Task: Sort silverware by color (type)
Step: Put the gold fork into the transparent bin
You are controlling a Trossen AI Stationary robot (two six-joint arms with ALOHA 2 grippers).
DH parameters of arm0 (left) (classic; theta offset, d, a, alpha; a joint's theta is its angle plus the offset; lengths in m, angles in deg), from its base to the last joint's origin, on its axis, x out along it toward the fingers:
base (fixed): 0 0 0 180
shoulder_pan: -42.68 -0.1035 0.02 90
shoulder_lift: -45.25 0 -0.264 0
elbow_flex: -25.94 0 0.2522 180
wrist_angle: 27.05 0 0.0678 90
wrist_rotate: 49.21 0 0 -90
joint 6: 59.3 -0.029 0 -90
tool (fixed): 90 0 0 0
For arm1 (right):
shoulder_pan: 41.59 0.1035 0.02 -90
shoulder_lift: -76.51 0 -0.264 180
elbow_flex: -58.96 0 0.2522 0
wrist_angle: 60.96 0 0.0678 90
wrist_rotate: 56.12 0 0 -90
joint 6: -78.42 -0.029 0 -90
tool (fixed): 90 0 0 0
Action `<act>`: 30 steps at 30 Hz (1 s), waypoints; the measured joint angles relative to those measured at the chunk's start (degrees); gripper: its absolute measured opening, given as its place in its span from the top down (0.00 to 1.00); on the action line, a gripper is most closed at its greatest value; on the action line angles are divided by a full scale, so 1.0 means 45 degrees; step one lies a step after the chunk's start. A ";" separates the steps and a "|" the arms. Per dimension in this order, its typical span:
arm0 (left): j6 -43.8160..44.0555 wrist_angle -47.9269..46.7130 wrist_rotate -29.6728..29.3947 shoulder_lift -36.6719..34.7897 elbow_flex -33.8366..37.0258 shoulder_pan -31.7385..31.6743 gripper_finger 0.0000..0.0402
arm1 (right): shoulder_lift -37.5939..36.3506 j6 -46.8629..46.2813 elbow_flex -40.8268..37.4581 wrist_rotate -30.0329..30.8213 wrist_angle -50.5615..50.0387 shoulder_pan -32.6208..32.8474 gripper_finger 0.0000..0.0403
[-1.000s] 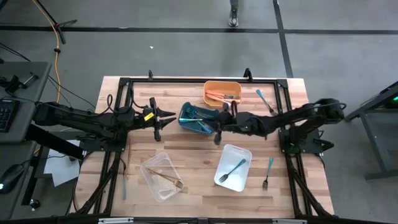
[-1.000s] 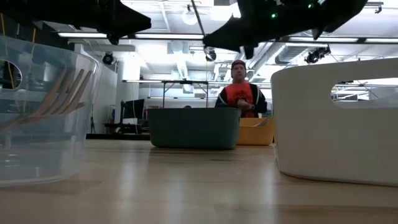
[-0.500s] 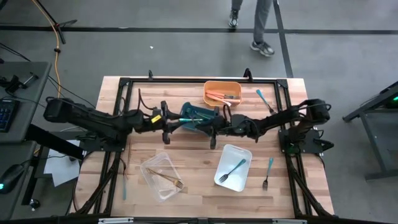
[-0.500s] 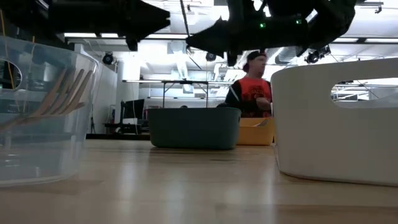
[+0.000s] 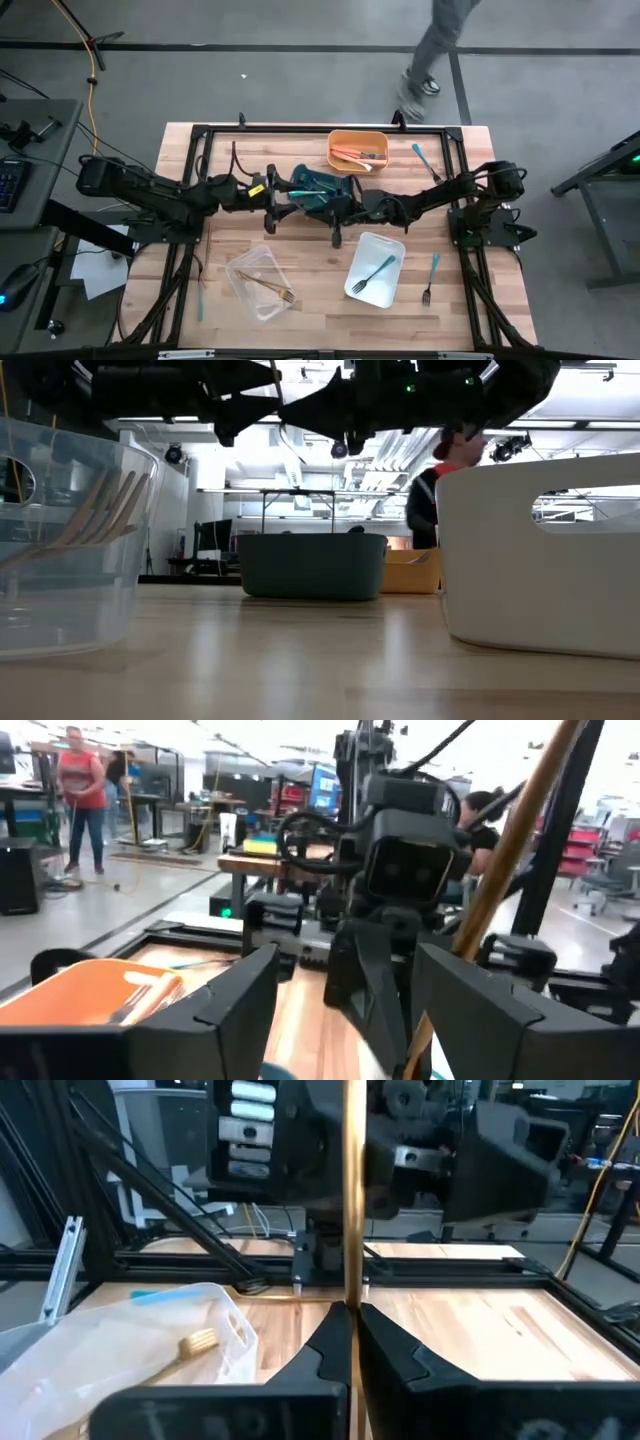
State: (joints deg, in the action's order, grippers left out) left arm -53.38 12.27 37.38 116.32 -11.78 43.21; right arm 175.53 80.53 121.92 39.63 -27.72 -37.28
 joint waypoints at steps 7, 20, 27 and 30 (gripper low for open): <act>-0.0227 -0.2227 0.0380 -0.1266 0.0015 -0.0121 0.43 | -0.0010 0.0080 0.0072 0.0078 0.0214 0.0404 1.00; -0.0147 -0.0831 0.0982 -0.0368 0.0013 -0.0034 0.43 | -0.0010 -0.0372 0.0072 0.0322 -0.0306 0.0204 1.00; -0.0563 -0.0035 0.0468 -0.0085 0.0013 -0.0044 0.47 | -0.0010 -0.0466 0.0072 0.0264 -0.0573 0.0209 1.00; -0.0441 0.0031 0.0364 -0.0169 0.0018 -0.0034 0.57 | -0.0015 -0.0476 0.0063 0.0270 -0.0603 0.0179 1.00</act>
State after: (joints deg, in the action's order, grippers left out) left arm -55.37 12.41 39.02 115.56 -11.70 43.06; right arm 175.47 78.38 122.20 40.84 -30.43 -36.47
